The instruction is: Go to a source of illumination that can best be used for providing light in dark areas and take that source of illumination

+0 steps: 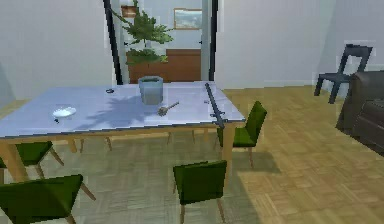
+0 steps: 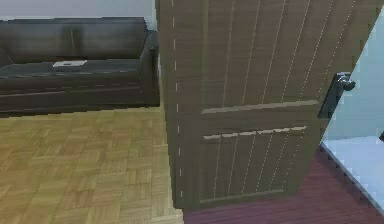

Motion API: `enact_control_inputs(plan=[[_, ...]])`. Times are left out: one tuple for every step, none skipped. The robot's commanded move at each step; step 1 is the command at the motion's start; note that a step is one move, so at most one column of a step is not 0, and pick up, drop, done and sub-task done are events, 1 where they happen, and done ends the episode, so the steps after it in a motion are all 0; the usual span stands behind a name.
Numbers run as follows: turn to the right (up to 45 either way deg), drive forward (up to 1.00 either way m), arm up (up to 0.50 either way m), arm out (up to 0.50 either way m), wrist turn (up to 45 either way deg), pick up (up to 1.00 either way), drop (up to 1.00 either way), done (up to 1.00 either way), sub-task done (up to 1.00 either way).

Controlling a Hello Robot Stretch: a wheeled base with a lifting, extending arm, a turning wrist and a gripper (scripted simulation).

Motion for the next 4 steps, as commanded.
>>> enact_control_inputs(plan=[[6.0,0.0,0.0,0.0,0.0,0.0,0.0,0.0,0.0],[0.0,0.55,0.0,0.0,0.0,0.0,0.0,0.0,0.0],[-45.0,0.0,0.0,0.0,0.0,0.0,0.0,0.0,0.0],[-45.0,0.0,0.0,0.0,0.0,0.0,0.0,0.0,0.0]])
